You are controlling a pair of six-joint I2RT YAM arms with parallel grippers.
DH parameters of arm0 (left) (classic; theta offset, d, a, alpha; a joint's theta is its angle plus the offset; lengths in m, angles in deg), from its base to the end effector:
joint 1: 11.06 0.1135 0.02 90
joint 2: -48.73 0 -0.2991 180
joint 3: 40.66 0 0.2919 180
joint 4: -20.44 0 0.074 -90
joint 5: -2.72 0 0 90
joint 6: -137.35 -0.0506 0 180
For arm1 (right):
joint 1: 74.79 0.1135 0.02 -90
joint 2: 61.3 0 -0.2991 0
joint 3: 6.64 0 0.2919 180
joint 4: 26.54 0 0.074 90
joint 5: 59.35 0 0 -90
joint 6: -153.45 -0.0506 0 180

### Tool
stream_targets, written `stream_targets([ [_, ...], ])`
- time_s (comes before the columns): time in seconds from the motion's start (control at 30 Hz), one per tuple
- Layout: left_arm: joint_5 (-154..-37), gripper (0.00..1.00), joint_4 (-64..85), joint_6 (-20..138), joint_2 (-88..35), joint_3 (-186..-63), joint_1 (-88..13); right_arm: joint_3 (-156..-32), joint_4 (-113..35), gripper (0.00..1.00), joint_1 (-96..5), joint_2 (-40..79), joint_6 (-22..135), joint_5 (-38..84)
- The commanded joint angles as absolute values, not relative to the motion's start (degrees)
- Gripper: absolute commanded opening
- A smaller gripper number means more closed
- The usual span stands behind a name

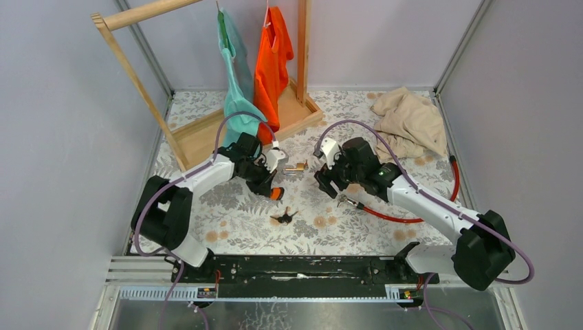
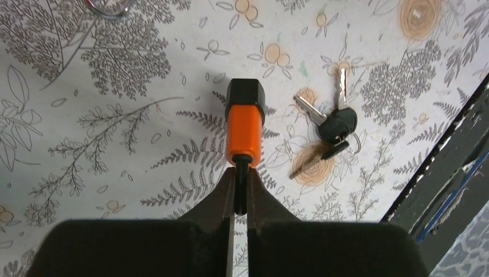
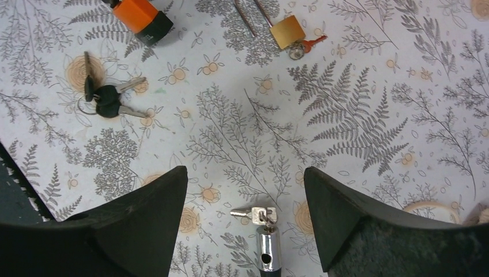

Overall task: Lock with the key
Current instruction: Place the lock at the center of the board.

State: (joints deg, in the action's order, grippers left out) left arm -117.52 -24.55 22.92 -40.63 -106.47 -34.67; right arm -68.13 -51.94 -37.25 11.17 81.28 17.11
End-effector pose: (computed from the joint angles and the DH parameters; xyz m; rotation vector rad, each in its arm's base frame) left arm 0.2897 -0.1544 0.1864 1.2153 2.3903 -0.7199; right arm 0.2431 0.2017 0.2700 -1.1484 1.9024 0.4513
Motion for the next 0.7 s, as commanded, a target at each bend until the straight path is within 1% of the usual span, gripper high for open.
stream_targets([
  [0.0, -117.4, 0.08, -21.1, 26.5, -43.7, -107.7, -34.4, -68.3, -51.5, 0.81, -38.6, 10.2, 82.3, 18.9],
  [0.07, -116.8, 0.13, -21.6, 27.2, -44.7, -107.9, -34.4, -68.3, -51.5, 0.81, -38.6, 10.6, 82.3, 18.4],
  [0.23, -115.2, 0.30, -22.5, 27.9, -45.3, -108.0, -33.5, -67.9, -51.5, 0.81, -38.7, 11.1, 82.5, 17.8],
  [0.37, -115.1, 0.41, -23.2, 28.0, -45.3, -108.2, -32.8, -67.7, -51.2, 0.82, -38.7, 11.2, 82.6, 17.6],
  [0.43, -114.8, 0.44, -23.2, 27.9, -45.3, -108.1, -32.5, -67.6, -51.1, 0.82, -38.7, 11.4, 82.7, 17.3],
  [0.57, -113.8, 0.48, -23.2, 27.4, -44.8, -107.7, -32.3, -67.7, -50.6, 0.82, -38.7, 12.4, 82.7, 17.2],
  [0.67, -112.9, 0.55, -22.8, 25.9, -42.6, -106.4, -32.3, -68.3, -50.5, 0.83, -38.7, 13.7, 82.6, 17.1],
])
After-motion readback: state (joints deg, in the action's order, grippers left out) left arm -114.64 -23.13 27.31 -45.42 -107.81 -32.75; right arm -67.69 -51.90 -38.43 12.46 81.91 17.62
